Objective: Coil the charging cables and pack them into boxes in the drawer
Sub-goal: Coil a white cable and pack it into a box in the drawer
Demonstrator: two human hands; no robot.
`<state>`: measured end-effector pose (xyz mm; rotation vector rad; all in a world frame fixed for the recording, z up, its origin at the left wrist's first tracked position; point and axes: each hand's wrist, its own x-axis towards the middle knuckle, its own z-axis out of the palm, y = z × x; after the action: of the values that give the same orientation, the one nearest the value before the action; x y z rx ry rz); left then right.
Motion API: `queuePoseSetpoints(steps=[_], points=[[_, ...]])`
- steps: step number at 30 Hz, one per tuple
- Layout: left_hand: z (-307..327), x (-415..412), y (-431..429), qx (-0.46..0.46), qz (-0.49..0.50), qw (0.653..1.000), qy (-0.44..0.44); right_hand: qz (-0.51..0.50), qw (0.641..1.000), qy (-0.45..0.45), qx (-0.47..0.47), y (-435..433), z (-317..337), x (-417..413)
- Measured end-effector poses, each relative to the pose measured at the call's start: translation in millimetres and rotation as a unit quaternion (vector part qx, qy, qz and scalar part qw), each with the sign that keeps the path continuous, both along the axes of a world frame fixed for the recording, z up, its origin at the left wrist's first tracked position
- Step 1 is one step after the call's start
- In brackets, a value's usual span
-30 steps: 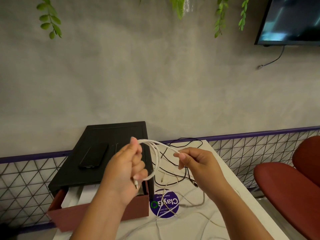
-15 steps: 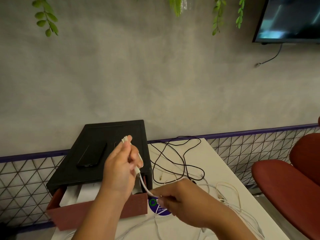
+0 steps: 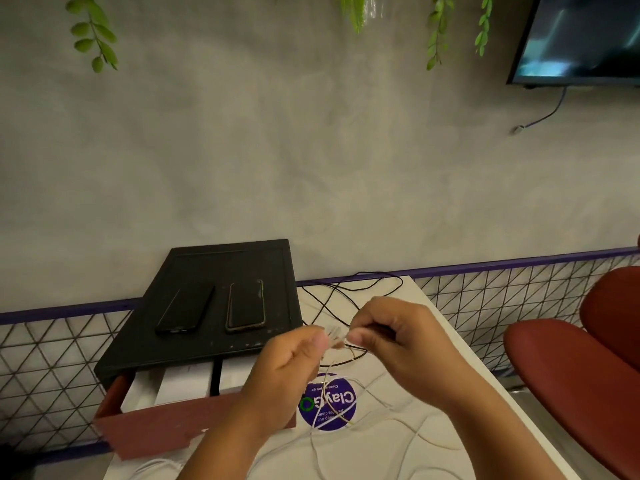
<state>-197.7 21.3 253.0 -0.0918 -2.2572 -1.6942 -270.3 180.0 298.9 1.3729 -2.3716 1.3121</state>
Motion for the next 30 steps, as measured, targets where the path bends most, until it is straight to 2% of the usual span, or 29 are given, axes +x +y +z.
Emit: queuePoseSetpoints(steps=[4,8,11,14,16,17,18,19,24,27,30], points=[[12.6,5.9,-5.7,0.030,0.004,0.999,0.030,-0.005,0.996,0.089,0.006,4.3,1.6,-8.9],[21.4,8.0,-4.5,0.117,-0.014,0.993,-0.009,-0.082,0.966,0.230,0.082,3.8,-3.9,-11.0],[26.8,8.1,3.8,0.222,-0.029,0.975,-0.020,-0.128,0.952,0.262,0.094,1.0,-5.6,-15.1],[33.2,7.9,8.0,0.349,-0.044,0.935,-0.030,-0.137,0.975,0.175,-0.007,-3.8,-5.6,-15.4],[35.8,7.5,8.3,0.394,-0.067,0.916,-0.039,-0.125,0.986,0.007,-0.111,-7.9,-5.5,-12.7],[37.5,7.3,8.2,0.400,-0.080,0.912,-0.040,-0.106,0.978,-0.088,-0.160,-9.8,-4.3,-10.4],[38.9,7.3,8.3,0.396,-0.088,0.913,-0.038,-0.090,0.964,-0.152,-0.197,-11.1,-3.1,-8.8],[39.6,7.6,8.5,0.389,-0.087,0.916,-0.038,-0.082,0.958,-0.177,-0.209,-12.0,-2.2,-8.2],[41.2,7.2,14.2,0.403,-0.038,0.911,-0.074,-0.048,0.971,-0.179,-0.149,-20.3,-8.0,1.7],[43.6,6.8,16.8,0.381,-0.012,0.921,-0.075,-0.088,0.978,-0.128,-0.141,-21.0,-8.8,3.7],[44.3,5.3,17.0,0.336,0.013,0.938,-0.086,-0.105,0.978,-0.055,-0.174,-16.9,-9.1,4.6]])
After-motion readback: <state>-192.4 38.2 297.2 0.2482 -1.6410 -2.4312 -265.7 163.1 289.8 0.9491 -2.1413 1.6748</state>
